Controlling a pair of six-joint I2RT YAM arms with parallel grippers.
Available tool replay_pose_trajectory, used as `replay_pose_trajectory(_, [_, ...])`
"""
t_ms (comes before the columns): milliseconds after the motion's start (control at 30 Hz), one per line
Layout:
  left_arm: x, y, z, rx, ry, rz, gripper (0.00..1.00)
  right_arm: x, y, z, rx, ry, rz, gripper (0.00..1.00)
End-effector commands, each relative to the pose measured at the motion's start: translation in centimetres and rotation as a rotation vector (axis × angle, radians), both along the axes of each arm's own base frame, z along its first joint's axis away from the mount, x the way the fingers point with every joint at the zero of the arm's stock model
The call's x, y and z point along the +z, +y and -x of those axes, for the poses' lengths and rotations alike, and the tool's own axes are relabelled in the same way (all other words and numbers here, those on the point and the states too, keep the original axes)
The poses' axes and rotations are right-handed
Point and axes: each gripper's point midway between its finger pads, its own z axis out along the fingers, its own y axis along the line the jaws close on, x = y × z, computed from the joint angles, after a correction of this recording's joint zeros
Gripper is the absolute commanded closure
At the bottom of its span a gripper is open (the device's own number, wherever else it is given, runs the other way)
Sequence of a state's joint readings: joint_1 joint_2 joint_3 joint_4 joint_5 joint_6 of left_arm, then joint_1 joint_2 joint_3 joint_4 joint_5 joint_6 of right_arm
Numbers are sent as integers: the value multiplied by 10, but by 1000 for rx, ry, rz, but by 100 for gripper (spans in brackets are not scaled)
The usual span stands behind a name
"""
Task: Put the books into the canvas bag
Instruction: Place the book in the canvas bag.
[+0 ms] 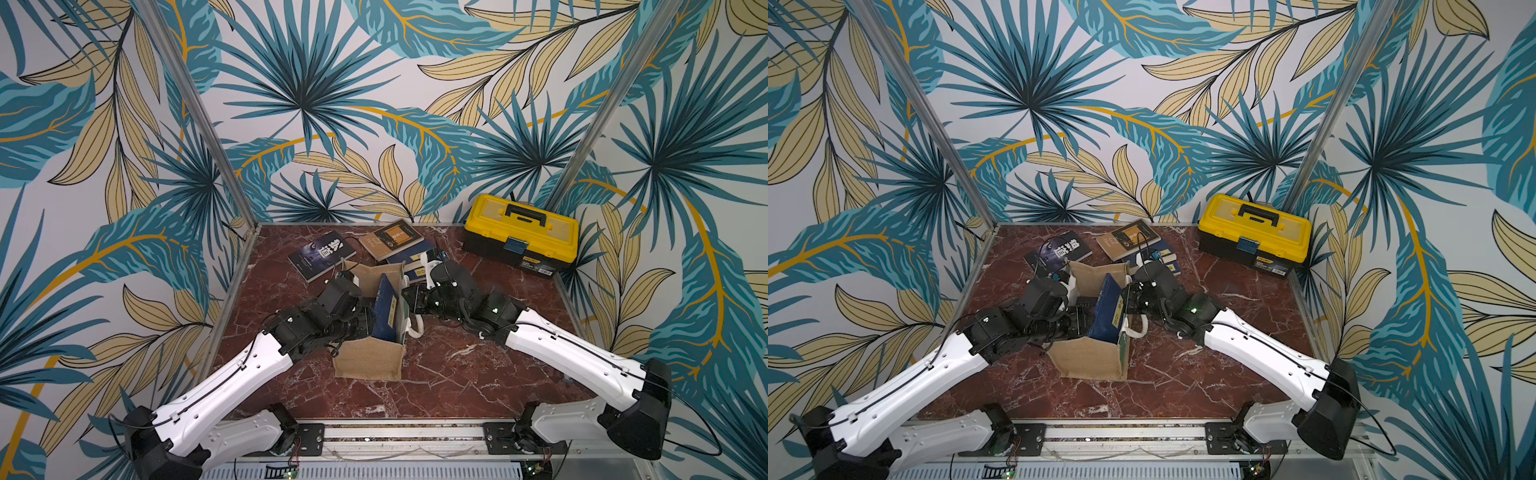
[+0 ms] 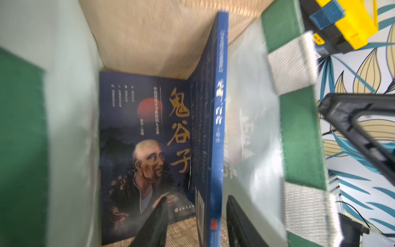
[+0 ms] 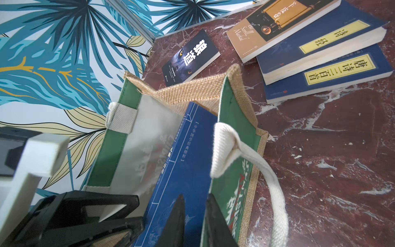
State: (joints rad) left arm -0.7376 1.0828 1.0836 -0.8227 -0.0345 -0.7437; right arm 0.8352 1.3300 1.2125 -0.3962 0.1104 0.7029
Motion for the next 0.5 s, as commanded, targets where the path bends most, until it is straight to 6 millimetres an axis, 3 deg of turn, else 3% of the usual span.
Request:
replay_pose_trajectory(0, [28,3,-12,-40,-94,-62,54,11,-8,-3,-17,-32,28,79])
replay_pose_trajectory(133, [30,-15,-28,-105,-98,-109,50,19,-9,-9,-25,-48,40,78])
replay_pose_trajectory(333, [10,-37,-60,-164,-74,-212,49,24,-3,-16,-11,-43,45,78])
replay_pose_trajectory(467, [-12,-8,-81,-63,-59,-360,48,22,4,-18,5,-31,44,77])
